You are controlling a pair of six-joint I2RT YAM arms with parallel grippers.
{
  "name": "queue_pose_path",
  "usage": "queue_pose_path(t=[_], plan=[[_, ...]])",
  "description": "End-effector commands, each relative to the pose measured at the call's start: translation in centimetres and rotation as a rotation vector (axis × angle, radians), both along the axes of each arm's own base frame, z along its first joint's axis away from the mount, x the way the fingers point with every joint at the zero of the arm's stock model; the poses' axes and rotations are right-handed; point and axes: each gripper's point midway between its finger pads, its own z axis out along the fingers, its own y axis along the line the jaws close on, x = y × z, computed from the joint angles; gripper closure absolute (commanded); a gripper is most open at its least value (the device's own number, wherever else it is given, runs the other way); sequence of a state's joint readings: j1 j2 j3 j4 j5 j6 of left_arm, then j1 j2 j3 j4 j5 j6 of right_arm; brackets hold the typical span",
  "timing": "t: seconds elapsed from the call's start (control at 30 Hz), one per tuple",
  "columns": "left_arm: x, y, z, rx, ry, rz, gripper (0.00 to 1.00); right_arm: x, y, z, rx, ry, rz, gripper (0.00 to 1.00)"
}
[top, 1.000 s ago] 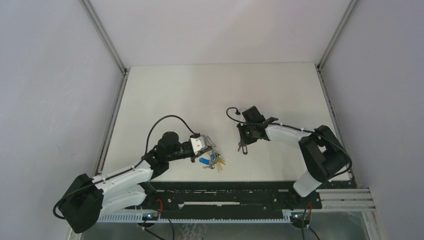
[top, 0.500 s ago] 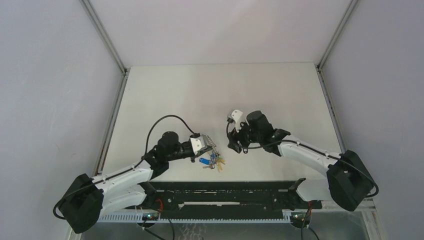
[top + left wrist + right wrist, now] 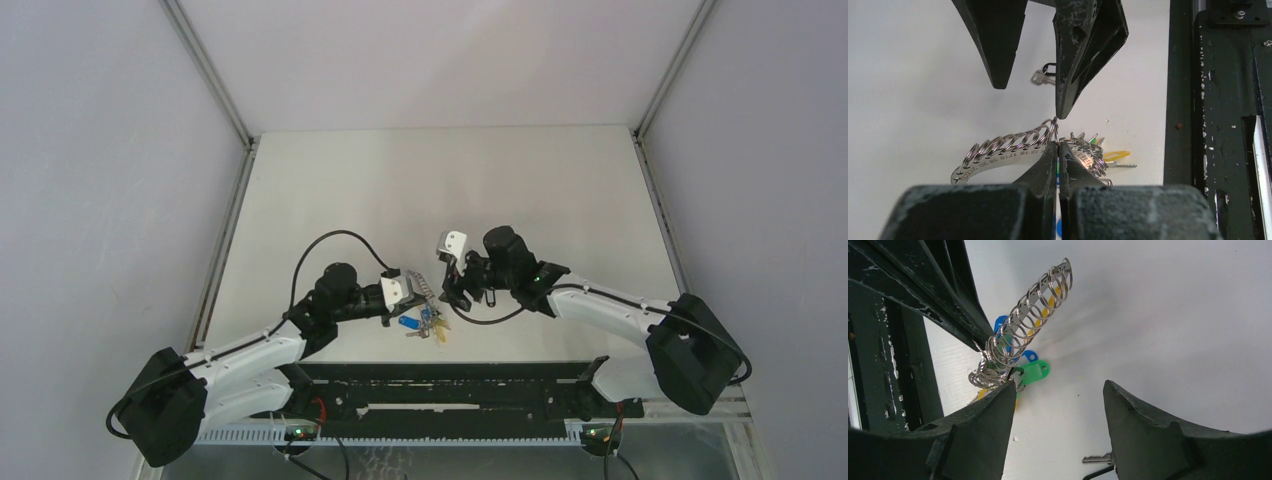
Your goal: Put the keys on the keyring
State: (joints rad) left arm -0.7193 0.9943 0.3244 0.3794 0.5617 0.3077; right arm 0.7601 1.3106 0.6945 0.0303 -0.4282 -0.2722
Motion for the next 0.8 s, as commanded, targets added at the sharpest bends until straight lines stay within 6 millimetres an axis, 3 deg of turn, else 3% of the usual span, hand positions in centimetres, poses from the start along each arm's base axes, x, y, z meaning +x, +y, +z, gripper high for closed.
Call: queue_pose_path(t=[0.0, 0.4, 0.67, 0.77], plan=[[0.0, -0.5, 2.0, -0.054, -0.066, -0.037, 1.0, 0.8, 1.7, 2.0, 0.057, -0.057, 0.048, 0.35], [0.0, -0.5, 1.8, -0.043, -0.053, -0.038, 1.0, -0.3, 3.0, 3.6, 0.114, -0.022, 0.132, 0.36], [-1.3, -0.9, 1.9, -0.051, -0.052, -0.114, 1.0, 3.2, 2.4, 4.5, 0.196, 0.058, -0.057, 0.39], [-0.9, -0.8, 1.9, -0.045, -0.056, -0.092, 1.0, 4.8, 1.7, 3.4, 0.146, 0.101, -0.172, 0.4]])
